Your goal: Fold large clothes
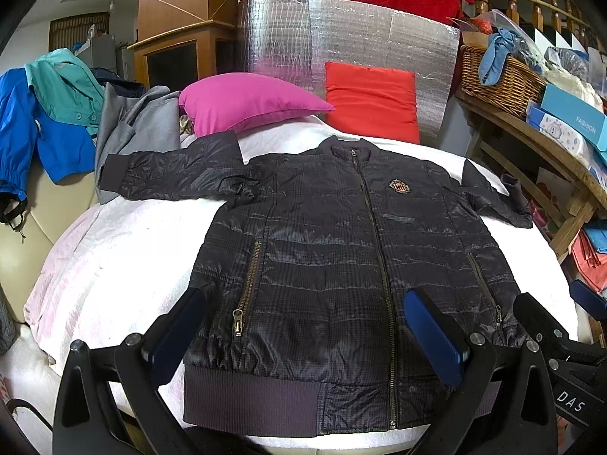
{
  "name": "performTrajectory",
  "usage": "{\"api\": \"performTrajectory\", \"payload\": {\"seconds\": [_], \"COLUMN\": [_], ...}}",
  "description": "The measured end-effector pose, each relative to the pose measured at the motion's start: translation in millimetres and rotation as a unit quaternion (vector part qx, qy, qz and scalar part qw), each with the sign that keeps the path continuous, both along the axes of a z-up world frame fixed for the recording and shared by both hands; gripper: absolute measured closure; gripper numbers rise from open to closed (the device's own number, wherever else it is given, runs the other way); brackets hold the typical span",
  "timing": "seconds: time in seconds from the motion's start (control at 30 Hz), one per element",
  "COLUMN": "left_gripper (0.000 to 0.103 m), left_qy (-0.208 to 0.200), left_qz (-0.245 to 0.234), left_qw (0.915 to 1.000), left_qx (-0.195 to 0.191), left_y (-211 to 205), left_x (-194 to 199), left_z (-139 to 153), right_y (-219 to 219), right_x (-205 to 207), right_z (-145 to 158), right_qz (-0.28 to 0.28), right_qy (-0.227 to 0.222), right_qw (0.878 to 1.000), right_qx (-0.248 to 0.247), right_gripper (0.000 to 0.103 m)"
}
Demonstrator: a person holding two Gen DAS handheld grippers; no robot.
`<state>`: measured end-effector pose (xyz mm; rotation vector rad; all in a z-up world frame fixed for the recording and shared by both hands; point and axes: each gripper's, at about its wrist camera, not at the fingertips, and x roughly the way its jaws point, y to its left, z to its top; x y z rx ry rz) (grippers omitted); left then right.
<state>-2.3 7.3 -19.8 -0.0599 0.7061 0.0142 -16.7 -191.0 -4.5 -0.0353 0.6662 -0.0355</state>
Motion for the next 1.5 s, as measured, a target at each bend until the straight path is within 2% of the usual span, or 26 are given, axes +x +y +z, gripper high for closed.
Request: {"api": "performTrajectory", "payload": {"seconds": [0.53, 0.7, 0.9, 1.0, 1.1, 1.23, 1.33, 1.43, 1.5], "left_gripper": [0.000, 0.000, 0.000, 0.000, 0.000, 0.000, 0.000, 0.000, 0.000], "left_qy": [0.006, 0.017, 0.061, 0.078, 0.081, 0.070, 0.049, 0.039, 0.040], "left_qz": [0.000, 0.012, 0.081, 0.092, 0.080, 0.051, 0.029, 0.006, -0.009], "left_qw": [1.0000, 0.9998, 0.9948, 0.9926, 0.9935, 0.9962, 0.9983, 0.9990, 0.9990], "left_qx": [-0.002, -0.004, 0.005, -0.006, -0.010, -0.007, -0.015, -0.020, -0.018], "left_y": [0, 15, 54, 63, 55, 28, 5, -19, -32], "left_x": [2, 12, 41, 51, 61, 81, 103, 131, 150], "left_z": [-3, -14, -48, -63, -69, -69, -66, -68, -72], "right_y": [-1, -16, -79, -120, -171, -221, -257, -287, -305], "right_x": [2, 4, 14, 25, 43, 77, 120, 165, 198], "right_z": [-3, -7, -21, -28, -34, -29, -24, -23, -27], "right_qz": [0.002, 0.005, -0.023, -0.049, -0.088, -0.121, -0.131, -0.142, -0.154], "right_qy": [0.005, 0.011, 0.031, 0.041, 0.045, 0.034, 0.031, 0.036, 0.046], "right_qw": [1.000, 1.000, 0.998, 0.994, 0.990, 0.990, 0.990, 0.988, 0.987], "right_qx": [0.002, 0.016, 0.059, 0.090, 0.103, 0.065, 0.038, 0.041, 0.027], "right_gripper": [0.000, 0.000, 0.000, 0.000, 0.000, 0.008, 0.011, 0.015, 0.022]}}
